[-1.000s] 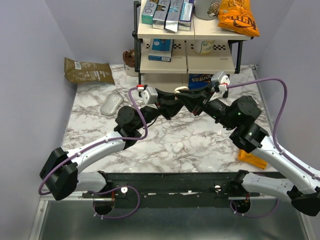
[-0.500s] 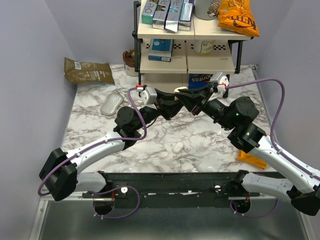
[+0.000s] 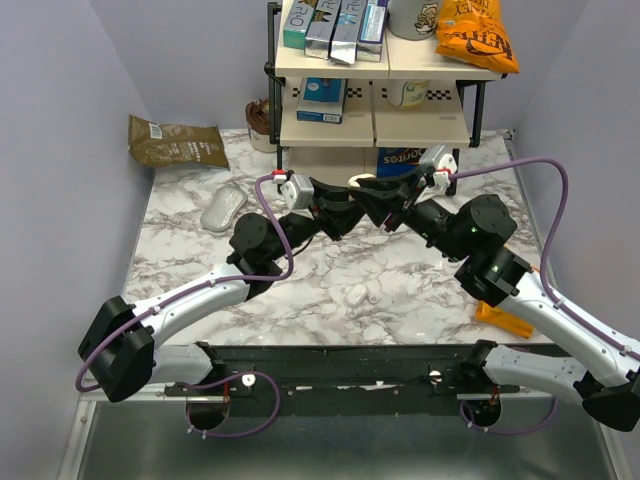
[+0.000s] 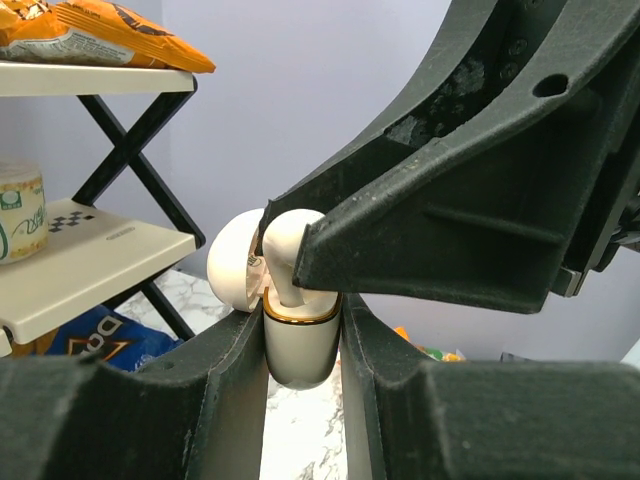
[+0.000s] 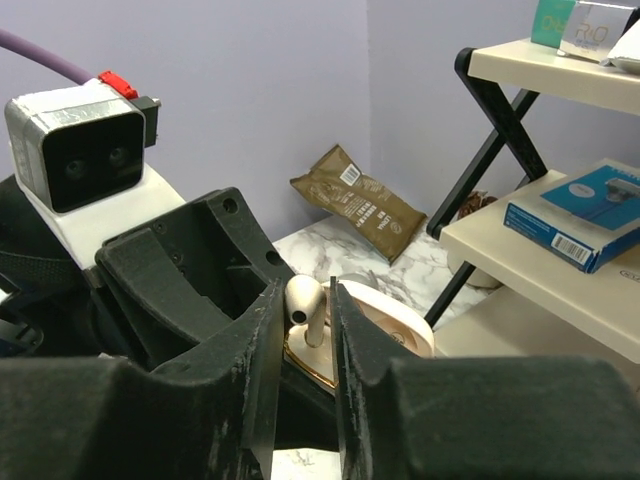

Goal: Insert the wireless bluetooth earbuds into the charging case
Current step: Insert the left earbud into the left side groove of the charging case.

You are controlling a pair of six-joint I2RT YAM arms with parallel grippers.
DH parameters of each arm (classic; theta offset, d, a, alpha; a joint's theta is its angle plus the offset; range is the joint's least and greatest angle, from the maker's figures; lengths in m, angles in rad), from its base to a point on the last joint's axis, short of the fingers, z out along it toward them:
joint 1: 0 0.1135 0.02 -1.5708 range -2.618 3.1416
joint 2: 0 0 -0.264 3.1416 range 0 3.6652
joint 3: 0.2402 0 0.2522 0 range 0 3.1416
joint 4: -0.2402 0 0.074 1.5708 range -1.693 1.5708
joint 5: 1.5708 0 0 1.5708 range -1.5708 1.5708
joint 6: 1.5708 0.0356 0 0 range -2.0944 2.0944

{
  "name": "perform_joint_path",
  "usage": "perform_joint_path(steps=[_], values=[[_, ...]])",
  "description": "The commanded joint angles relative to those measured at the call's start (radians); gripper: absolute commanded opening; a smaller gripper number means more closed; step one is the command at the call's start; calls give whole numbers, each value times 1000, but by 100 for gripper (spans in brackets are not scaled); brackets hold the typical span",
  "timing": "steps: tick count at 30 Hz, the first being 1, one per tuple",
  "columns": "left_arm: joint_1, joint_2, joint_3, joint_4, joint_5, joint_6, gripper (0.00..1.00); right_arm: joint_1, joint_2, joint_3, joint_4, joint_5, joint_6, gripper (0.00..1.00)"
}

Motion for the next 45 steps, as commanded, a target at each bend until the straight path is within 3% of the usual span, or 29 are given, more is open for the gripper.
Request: perform_joint_path(steps=[1, 6, 45], values=[[4, -32, -6, 32, 10, 4, 0, 6, -17, -14, -7, 51, -14, 38], [4, -32, -6, 29, 7, 7, 0, 6, -23, -14, -13, 69, -14, 43], [2, 6, 14, 10, 5, 18, 0, 10, 9, 69, -87, -7, -23, 49]])
